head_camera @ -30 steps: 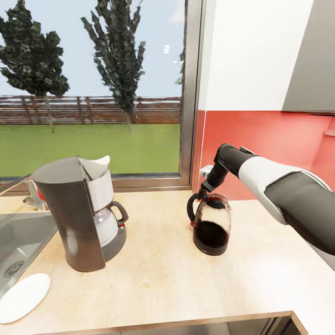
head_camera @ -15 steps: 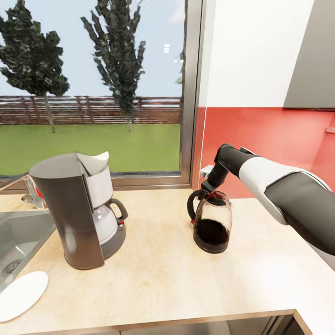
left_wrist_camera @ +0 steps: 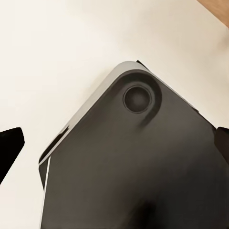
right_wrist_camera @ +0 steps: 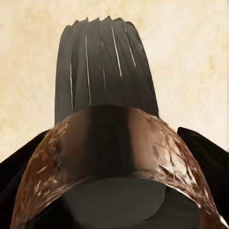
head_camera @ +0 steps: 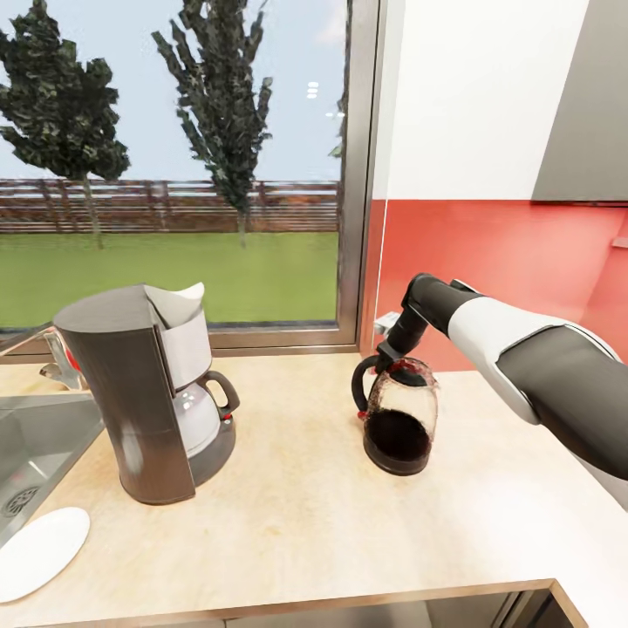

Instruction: Set up a coffee station on the kitchen countertop: keep the coffee maker on the countertop, move the bottle of coffee from the kitchen shelf to the counter next to the coffee maker, place a paper coffee filter on top of the coffee maker, put the saucer next to the coffee maker with the coffee cup on the saucer, and place the electric kettle next to the coffee maker.

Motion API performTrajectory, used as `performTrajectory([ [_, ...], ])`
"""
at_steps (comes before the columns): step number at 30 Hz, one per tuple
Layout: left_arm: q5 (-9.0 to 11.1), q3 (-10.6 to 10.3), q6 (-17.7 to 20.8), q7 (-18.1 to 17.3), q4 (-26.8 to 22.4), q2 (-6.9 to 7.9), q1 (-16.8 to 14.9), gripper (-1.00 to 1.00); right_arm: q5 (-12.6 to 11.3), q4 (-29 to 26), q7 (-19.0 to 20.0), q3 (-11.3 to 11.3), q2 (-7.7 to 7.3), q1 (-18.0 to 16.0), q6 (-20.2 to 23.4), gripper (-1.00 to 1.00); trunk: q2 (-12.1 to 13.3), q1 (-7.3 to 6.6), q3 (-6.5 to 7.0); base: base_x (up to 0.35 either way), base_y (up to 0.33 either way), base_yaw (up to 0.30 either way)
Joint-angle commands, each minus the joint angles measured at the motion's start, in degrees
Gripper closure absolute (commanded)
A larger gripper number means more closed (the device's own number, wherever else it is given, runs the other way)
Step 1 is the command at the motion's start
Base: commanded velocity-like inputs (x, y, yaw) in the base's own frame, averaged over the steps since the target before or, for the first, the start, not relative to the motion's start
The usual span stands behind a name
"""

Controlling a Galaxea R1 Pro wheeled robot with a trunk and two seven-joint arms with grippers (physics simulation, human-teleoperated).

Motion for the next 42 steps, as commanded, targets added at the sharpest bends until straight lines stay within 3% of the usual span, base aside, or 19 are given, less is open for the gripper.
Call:
performTrajectory([
  [1,-0.12,0.45,-0.08,-0.11,-0.11,-0.02,0.03,-1.0,0.77,0.42,0.19,1.05,-0.06,-0.04,0.46,1.0,-0.04,0.01,-0.08,0.0,0.0,0.0],
  [13,-0.12,0.45,-0.06,-0.16,0.36,-0.1,0.03,-1.0,0.77,0.42,0.11,1.05,-0.89,-0.04,0.44,1.0,-0.04,0.01,-0.05,0.0,0.0,0.0],
  [42,-0.14,0.45,-0.06,-0.17,0.42,-0.05,0.03,-1.0,1.3,0.35,0.44,1.13,-0.29,-0.04,0.99,1.0,-0.04,0.01,2.57,0.0,0.0,-0.045],
])
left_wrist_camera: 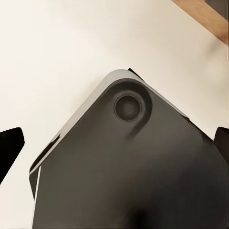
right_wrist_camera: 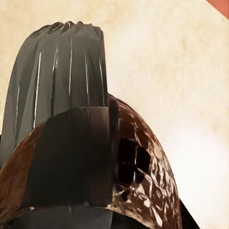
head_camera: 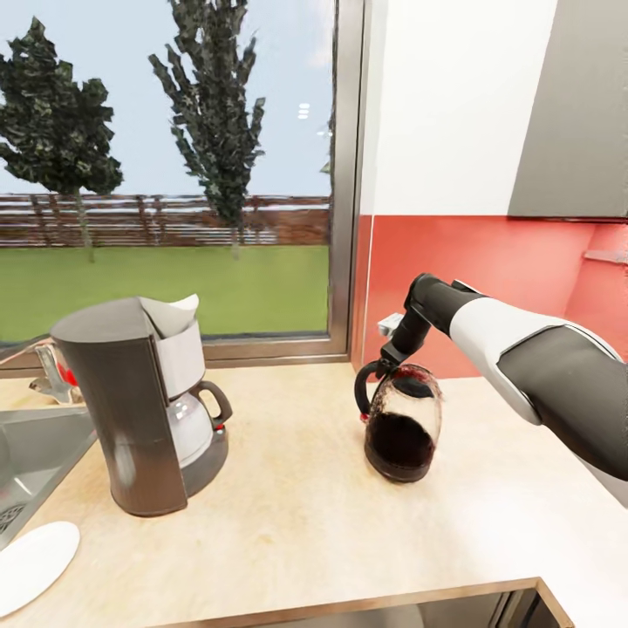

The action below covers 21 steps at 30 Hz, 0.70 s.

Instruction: Set up a coffee station on the kitchen countertop: keep the coffee maker on the countertop, move the bottle of coffee from the kitchen shelf to the counter next to the coffee maker, place a paper coffee filter on top of the coffee maker, put the saucer next to the coffee maker with the coffee cup on the saucer, and place the electric kettle next to the coffee maker.

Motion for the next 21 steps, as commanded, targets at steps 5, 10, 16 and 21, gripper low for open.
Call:
performTrajectory([
  [5,-0.15,0.44,-0.13,-0.12,-0.05,0.09,0.01,-1.0,0.5,0.05,0.13,-0.29,0.61,-0.08,0.47,1.0,-0.05,0.01,0.3,0.0,0.0,-0.072],
  [10,-0.15,0.44,-0.08,-0.12,-0.05,0.11,0.01,-1.0,0.57,-0.01,0.1,-0.29,1.06,-0.08,0.53,1.0,-0.05,0.01,0.36,0.0,0.0,0.026],
  [16,-0.15,0.44,0.14,-0.12,-0.05,0.11,0.01,-1.0,0.9,-0.02,0.03,-0.24,1.43,-0.08,0.48,1.0,-0.05,0.01,0.29,0.0,0.105,0.223],
  [21,-0.17,0.44,0.23,-0.12,-0.05,-0.04,0.01,-1.0,1.01,-0.02,-0.11,-0.24,2.04,-0.08,0.5,1.0,-0.05,0.01,0.14,0.0,0.281,0.276],
])
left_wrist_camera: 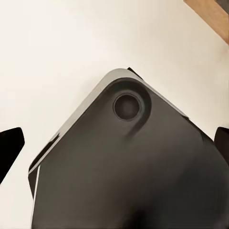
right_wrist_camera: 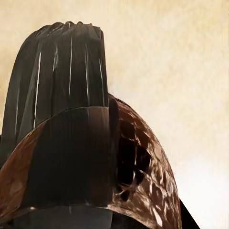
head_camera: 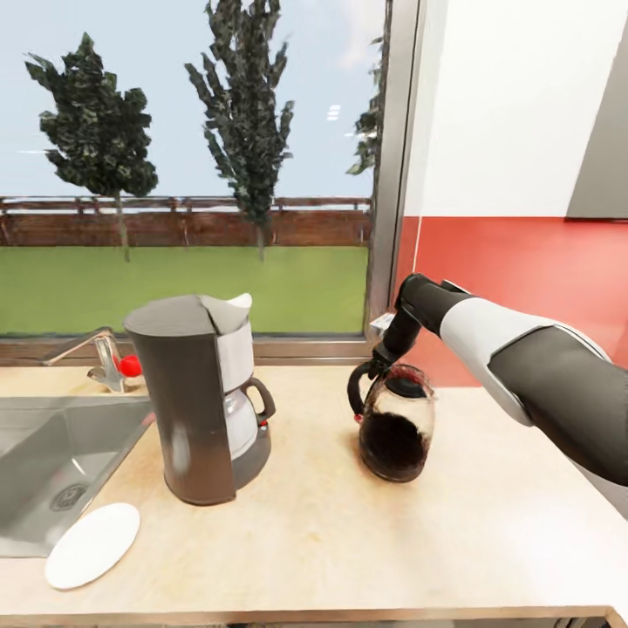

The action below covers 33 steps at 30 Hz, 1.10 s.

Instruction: Set up a coffee station on the kitchen countertop: keep the coffee maker on the countertop, move the bottle of coffee from the kitchen shelf to the counter next to the coffee maker, place a paper coffee filter on top of the coffee maker, put the saucer next to the coffee maker with the coffee cup on the saucer, and place the electric kettle next to the coffee maker.

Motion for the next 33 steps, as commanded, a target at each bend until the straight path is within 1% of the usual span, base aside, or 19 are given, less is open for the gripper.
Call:
performTrajectory([
  [1,-0.18,0.45,-0.13,-0.12,-0.05,-0.06,0.01,-1.0,0.44,0.12,0.1,-0.17,0.15,-0.1,0.26,1.0,-0.06,0.01,-0.11,0.0,0.171,0.273],
  [7,-0.23,0.45,-0.23,-0.12,-0.05,-0.13,0.01,-1.0,0.4,0.12,0.01,-0.12,0.3,-0.1,0.33,1.0,-0.06,0.01,-0.33,0.0,0.038,0.217],
  [18,-0.24,0.45,-0.27,-0.12,-0.05,-0.13,0.01,-1.0,0.47,0.03,0.01,-0.12,0.24,-0.1,0.33,1.0,-0.06,0.01,-0.36,0.0,0.001,0.039],
  [20,-0.24,0.45,-0.3,-0.12,-0.05,-0.13,0.01,-1.0,0.54,0.04,0.01,-0.06,0.26,-0.1,0.33,1.0,-0.06,0.01,-0.36,0.0,0.0,0.207],
  [21,-0.24,0.45,-0.31,-0.12,-0.05,-0.14,0.01,-1.0,1.18,0.03,0.06,-0.07,0.27,-0.1,0.36,1.0,-0.06,0.01,-0.36,0.0,0.0,0.263],
  [22,-0.24,0.45,-0.32,-0.12,-0.05,-0.14,0.01,-1.0,1.27,0.03,0.07,-0.08,0.27,-0.1,0.36,1.0,-0.06,0.01,-0.36,0.0,0.0,0.266],
  [29,-0.24,0.45,-0.32,-0.12,-0.05,-0.13,0.01,-1.0,1.44,0.06,0.17,-0.12,0.27,-0.1,0.38,1.0,-0.06,0.01,-0.45,0.0,0.0,0.268],
  [33,-0.24,0.45,-0.32,-0.12,-0.05,-0.13,0.01,-1.0,1.38,0.06,0.18,-0.12,0.23,-0.1,0.38,1.0,-0.06,0.01,-0.47,0.0,0.0,0.078],
])
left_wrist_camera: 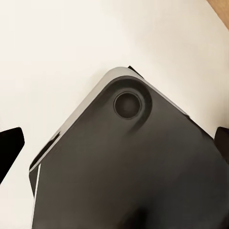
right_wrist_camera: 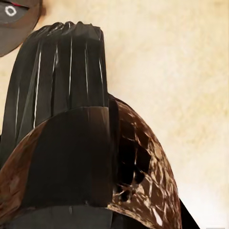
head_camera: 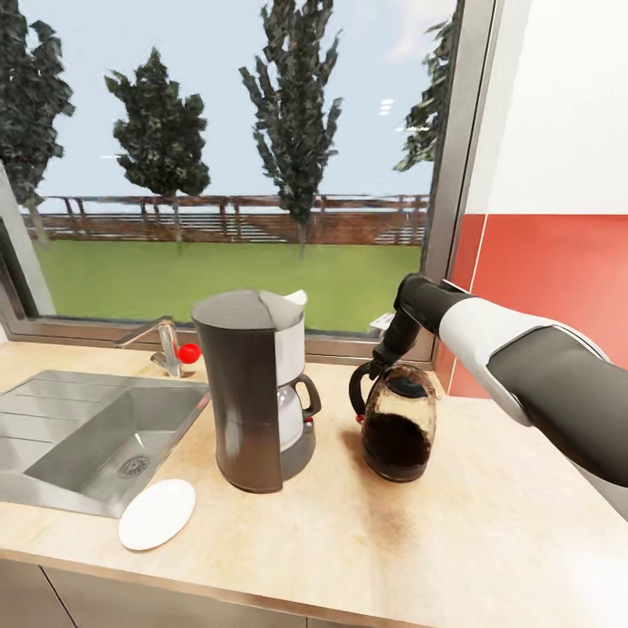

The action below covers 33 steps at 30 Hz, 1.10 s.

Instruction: Set up a coffee station on the kitchen countertop: keep the coffee maker on the countertop, move the bottle of coffee from the kitchen shelf to the counter next to the coffee maker, place a paper coffee filter on top of the coffee maker, put the saucer next to the coffee maker with the coffee cup on the saucer, and place the electric kettle next to the coffee maker.

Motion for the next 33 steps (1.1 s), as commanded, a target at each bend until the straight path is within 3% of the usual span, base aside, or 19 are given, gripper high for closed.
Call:
performTrajectory([
  [1,-0.14,0.45,-0.13,-0.12,-0.05,-0.03,0.01,-1.0,0.42,0.09,0.19,-0.33,0.01,-0.08,0.25,1.0,-0.05,0.01,-0.07,0.0,0.0,0.018],
  [22,-0.14,0.45,-0.3,-0.12,-0.05,-0.17,0.01,-1.0,0.32,0.12,-0.12,-0.4,-0.35,-0.08,0.2,1.0,-0.05,0.01,-0.07,0.0,0.0,0.051],
  [33,-0.14,0.45,-0.25,-0.12,-0.05,-0.19,0.01,-1.0,0.32,0.11,-0.3,-0.33,-0.01,-0.08,0.2,1.0,-4.46,2.42,-2.04,0.0,0.0,0.0],
])
